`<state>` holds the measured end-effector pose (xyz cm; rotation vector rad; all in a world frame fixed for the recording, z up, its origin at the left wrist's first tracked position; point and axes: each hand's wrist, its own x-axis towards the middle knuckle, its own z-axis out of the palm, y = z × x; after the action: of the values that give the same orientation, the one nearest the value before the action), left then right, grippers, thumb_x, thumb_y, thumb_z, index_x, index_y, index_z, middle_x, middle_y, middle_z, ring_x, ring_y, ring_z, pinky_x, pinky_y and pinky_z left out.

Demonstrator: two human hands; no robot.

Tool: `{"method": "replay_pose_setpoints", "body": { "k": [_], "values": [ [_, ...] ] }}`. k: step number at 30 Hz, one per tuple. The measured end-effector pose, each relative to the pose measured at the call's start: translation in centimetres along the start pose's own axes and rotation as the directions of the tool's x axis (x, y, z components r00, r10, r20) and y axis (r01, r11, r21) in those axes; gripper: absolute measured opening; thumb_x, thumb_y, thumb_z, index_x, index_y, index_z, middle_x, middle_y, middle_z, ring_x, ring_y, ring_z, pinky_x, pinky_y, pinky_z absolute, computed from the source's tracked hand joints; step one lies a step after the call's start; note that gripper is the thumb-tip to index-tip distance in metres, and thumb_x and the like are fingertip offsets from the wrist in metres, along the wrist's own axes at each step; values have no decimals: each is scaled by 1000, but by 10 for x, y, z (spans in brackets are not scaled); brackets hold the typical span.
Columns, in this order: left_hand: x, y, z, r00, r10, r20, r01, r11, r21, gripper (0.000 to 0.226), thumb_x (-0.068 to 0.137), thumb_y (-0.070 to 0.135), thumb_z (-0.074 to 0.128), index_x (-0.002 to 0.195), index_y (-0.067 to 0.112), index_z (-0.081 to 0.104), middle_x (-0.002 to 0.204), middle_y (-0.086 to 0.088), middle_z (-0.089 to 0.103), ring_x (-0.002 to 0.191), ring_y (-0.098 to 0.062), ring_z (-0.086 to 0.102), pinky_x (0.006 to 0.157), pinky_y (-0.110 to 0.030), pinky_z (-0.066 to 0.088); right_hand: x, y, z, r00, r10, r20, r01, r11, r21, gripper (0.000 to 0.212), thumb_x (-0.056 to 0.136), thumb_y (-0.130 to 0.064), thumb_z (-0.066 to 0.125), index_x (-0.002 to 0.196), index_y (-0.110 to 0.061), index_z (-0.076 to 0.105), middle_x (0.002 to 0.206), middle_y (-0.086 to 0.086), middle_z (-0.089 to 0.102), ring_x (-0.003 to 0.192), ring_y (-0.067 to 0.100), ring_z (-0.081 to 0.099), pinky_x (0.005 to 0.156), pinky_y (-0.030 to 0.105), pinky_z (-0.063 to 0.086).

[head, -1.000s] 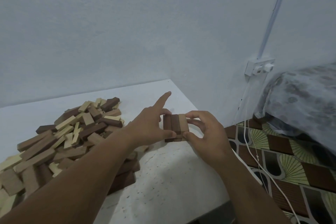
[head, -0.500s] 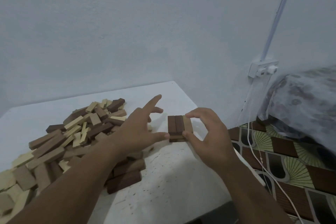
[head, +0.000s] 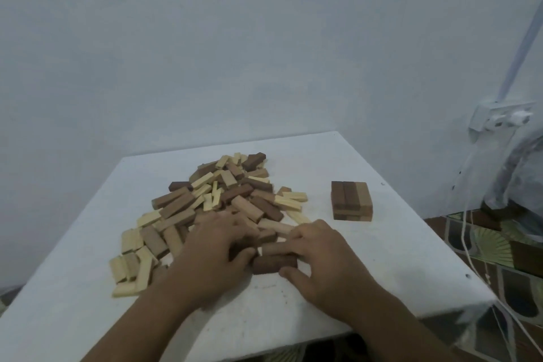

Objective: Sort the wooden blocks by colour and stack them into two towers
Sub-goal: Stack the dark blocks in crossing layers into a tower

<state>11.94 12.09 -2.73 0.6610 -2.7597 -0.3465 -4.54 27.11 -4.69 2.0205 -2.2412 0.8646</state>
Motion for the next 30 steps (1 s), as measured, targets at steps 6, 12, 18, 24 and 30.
{"method": "replay_pose_setpoints", "body": {
  "k": [6,12,18,24,30],
  "values": [
    [-12,-1,-2,995,-93,-36,94,995,31,16,88,47,56,104,47,61,99,30,58,112,-2,40,99,-38,29,-19,9,-11,982,189,-18,-183,969,165,19,73,-35,76,90,-28,72,91,-19,55,89,1,53,72,13,43],
    [2,7,2,990,-118,-80,120,992,24,12,85,44,63,98,45,63,82,25,59,92,2,50,96,-40,36,-33,15,-24,955,295,-19,-288,943,164,17,69,-32,78,81,-28,67,89,-17,62,89,0,55,78,23,49],
    [12,36,9,993,83,-83,-95,983,-156,28,95,8,58,112,26,71,97,15,59,93,-2,51,84,-24,43,-44,23,-42,902,423,-91,-408,902,140,19,72,-23,77,84,-32,66,95,-18,58,89,-2,54,73,10,41],
    [19,57,35,981,193,-18,-192,959,-209,24,86,5,68,97,24,78,94,11,62,91,-4,54,79,-12,41,-49,33,-50,903,430,-22,-423,896,135,33,73,-37,83,105,-31,73,110,-19,58,101,1,55,86,14,42],
    [29,65,50,985,152,-88,-169,953,-251,21,79,12,68,83,30,78,93,14,64,83,-5,60,68,-23,52,-48,33,-53,932,346,106,-360,911,199,49,65,-27,90,111,-26,75,120,-21,55,92,-12,49,71,3,40]
  ]
}}
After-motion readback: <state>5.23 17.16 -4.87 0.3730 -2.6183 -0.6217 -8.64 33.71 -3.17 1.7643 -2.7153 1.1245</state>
